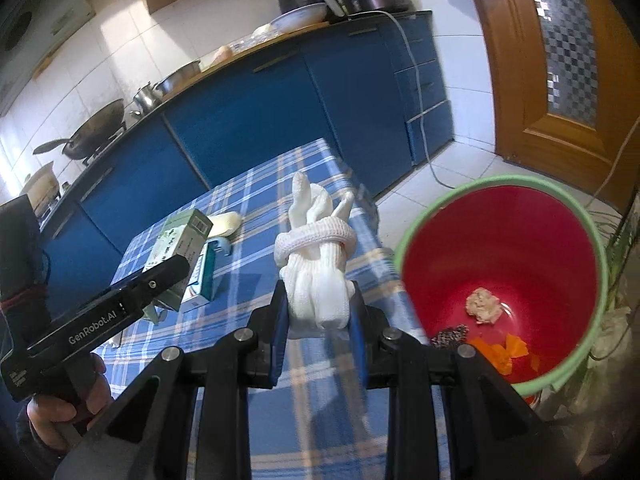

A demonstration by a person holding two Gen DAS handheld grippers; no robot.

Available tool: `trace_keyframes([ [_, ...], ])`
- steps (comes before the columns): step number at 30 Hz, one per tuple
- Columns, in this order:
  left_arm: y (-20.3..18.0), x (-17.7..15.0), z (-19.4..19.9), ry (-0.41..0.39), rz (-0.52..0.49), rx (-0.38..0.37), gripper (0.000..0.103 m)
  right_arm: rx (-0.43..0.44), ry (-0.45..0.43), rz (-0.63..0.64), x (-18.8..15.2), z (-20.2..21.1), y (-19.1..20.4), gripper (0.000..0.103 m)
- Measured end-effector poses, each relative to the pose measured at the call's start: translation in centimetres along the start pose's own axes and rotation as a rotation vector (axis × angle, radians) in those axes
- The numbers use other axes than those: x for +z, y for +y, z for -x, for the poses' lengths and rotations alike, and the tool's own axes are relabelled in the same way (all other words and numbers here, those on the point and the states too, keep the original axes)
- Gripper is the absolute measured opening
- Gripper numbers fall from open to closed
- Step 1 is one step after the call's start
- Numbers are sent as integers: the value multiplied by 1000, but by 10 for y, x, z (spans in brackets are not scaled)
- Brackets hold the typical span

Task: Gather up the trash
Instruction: 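Lift the tissue box and white cloth and carry both over the red bucket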

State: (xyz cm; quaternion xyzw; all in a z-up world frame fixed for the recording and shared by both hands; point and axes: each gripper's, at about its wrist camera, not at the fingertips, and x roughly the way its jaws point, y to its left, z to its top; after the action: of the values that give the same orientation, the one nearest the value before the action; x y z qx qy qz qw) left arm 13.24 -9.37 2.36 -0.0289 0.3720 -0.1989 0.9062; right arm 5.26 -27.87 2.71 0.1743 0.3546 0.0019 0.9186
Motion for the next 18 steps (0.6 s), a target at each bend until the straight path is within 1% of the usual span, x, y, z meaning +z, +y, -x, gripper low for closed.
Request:
trace_keyframes([
  [3, -13, 2, -7, 19, -16, -30, 59, -13, -10, -17, 0, 7, -11, 30],
  [18, -80, 8, -39, 66, -138, -98, 59, -98, -56, -93, -1, 31, -64, 30],
])
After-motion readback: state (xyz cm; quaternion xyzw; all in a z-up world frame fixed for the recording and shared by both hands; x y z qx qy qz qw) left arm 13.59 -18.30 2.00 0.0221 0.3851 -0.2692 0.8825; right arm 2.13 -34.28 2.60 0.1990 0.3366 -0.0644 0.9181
